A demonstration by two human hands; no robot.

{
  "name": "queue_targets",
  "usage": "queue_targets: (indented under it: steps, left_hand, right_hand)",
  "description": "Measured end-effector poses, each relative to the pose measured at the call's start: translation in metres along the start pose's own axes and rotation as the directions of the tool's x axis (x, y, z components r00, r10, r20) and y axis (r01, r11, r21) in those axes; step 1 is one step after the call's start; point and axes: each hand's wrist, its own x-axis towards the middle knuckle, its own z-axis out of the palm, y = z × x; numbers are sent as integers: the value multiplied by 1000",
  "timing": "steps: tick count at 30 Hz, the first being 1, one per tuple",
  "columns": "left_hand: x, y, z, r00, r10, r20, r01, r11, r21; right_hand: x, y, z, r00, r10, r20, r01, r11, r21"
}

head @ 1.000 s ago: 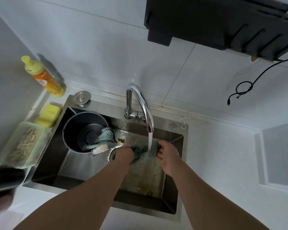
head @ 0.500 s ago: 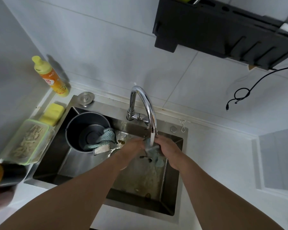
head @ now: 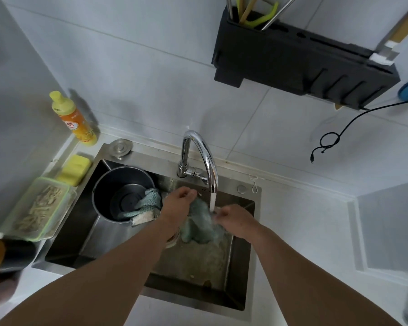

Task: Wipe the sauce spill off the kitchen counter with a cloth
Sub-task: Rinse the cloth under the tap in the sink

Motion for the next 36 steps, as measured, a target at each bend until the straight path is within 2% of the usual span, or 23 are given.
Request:
queue_targets:
  steps: [2, 8, 13, 16, 19, 21, 25, 27, 28, 31, 32, 33, 34, 36]
  left_hand:
    - [-2, -3, -3, 999, 2, -43, -2, 1000, 0]
    - [2, -7, -12, 954, -7, -301, 0, 1000, -23]
    - [10, 2, -23, 930, -10, -367, -1, 1000, -29]
    - [15, 3, -28, 905, -76, -419, 32, 993, -112]
    - [14, 2, -30, 883, -154, -444, 75, 979, -190]
    - [11, -1, -28, 890, -178, -419, 105, 976, -193]
    - [-8, -6, -5, 932, -189, -310, 123, 968, -219]
    - [-21, -10, 12, 969, -159, -189, 124, 975, -187]
    - [-25, -14, 21, 983, -135, -128, 115, 982, -153]
    - [-34, -18, 42, 998, -13, 60, -1, 977, 215]
    - [-35, -19, 47, 993, 9, 115, -32, 980, 196]
    - [-35, -18, 48, 986, 7, 168, -20, 997, 75]
    - [-33, -17, 48, 978, -32, 204, 46, 997, -66]
    - [-26, -23, 41, 962, -160, 220, 212, 947, -239]
  right_hand:
    - [0, 3, 3, 996, 10, 85, -1, 995, -97]
    - [1, -2, 12, 988, -9, 154, 28, 992, -122]
    - [3, 1, 14, 995, 39, 92, -28, 993, -119]
    - [4, -1, 9, 996, 55, 65, -56, 998, 8]
    - [5, 0, 6, 978, 201, 55, -209, 942, 264]
    - [3, -1, 5, 960, 279, 36, -267, 864, 427]
    - [-3, -12, 8, 954, 295, 54, -252, 692, 677]
    - [-4, -18, 10, 963, 265, 52, -227, 689, 688]
    - [-5, -22, 11, 968, 245, 54, -217, 714, 666]
    - [-9, -27, 10, 967, 249, 55, -219, 702, 678]
    - [-9, -26, 10, 968, 247, 47, -214, 713, 668]
    - [-11, -23, 9, 974, 224, 31, -193, 756, 625]
    - [-12, -20, 7, 981, 196, 6, -166, 814, 557]
    - [-14, -13, 4, 988, 147, -55, -110, 900, 423]
